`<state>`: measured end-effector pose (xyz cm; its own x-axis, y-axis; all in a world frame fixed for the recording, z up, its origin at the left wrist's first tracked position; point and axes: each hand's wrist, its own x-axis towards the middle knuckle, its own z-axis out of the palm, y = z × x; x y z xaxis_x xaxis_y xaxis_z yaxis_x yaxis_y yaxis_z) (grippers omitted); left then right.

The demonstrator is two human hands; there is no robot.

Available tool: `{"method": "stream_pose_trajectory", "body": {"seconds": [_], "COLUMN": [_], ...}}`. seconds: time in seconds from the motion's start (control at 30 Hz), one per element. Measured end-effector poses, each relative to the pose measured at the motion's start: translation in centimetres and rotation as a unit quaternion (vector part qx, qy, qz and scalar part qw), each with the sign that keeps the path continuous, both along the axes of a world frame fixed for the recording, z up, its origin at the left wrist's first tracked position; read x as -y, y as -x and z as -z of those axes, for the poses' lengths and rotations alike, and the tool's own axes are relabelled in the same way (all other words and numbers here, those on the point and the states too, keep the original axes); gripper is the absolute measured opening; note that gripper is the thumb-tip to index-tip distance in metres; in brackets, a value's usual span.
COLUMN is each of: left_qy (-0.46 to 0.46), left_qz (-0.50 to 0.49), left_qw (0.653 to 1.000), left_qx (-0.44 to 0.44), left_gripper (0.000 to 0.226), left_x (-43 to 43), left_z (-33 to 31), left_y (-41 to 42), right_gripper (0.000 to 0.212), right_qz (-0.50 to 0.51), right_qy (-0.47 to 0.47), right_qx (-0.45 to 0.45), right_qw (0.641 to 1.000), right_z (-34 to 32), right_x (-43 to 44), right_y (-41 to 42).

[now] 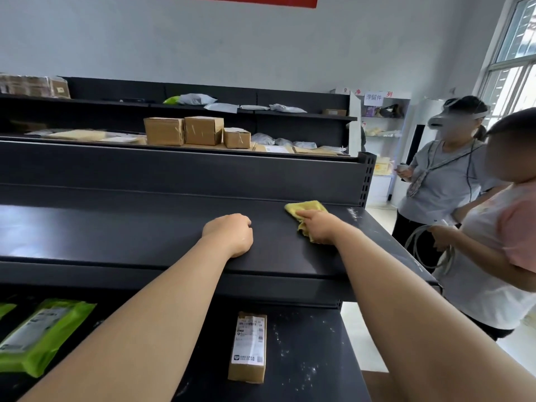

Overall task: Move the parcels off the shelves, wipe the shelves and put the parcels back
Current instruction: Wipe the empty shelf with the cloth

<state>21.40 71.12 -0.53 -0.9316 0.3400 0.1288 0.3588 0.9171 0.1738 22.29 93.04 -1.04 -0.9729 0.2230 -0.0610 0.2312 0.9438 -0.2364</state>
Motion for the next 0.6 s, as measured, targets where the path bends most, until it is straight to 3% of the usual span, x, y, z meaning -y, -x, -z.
{"method": "stream_pose_trajectory", "body": {"seconds": [0.2,0.4,0.6], "left_qy": [0.006,0.030,0.065], "left_qz": [0.005,0.008,0.009], "left_qw": [1.000,1.000,0.998], "left_qx": [0.009,0.006,-0.010], "left_gripper": [0.040,0.037,0.037], "left_x": [-0.3,-0.9,-2.1], "left_z": [-0.4,-0.8,-0.7], "left_y": [1.7,3.2,4.0], "right_gripper": [0.048,0.051,0.050], "right_qz": [-0.017,-0.080,0.008], "right_qy": [0.024,-0.025,-0.051], "right_qx": [0.024,0.034,0.041], "right_qw": [0.999,0.996,0.998], "right_z": [0.1,-0.4,-0.1], "right_x": [2.1,5.4,0.7], "right_y": [3.1,6.3,5.9]}}
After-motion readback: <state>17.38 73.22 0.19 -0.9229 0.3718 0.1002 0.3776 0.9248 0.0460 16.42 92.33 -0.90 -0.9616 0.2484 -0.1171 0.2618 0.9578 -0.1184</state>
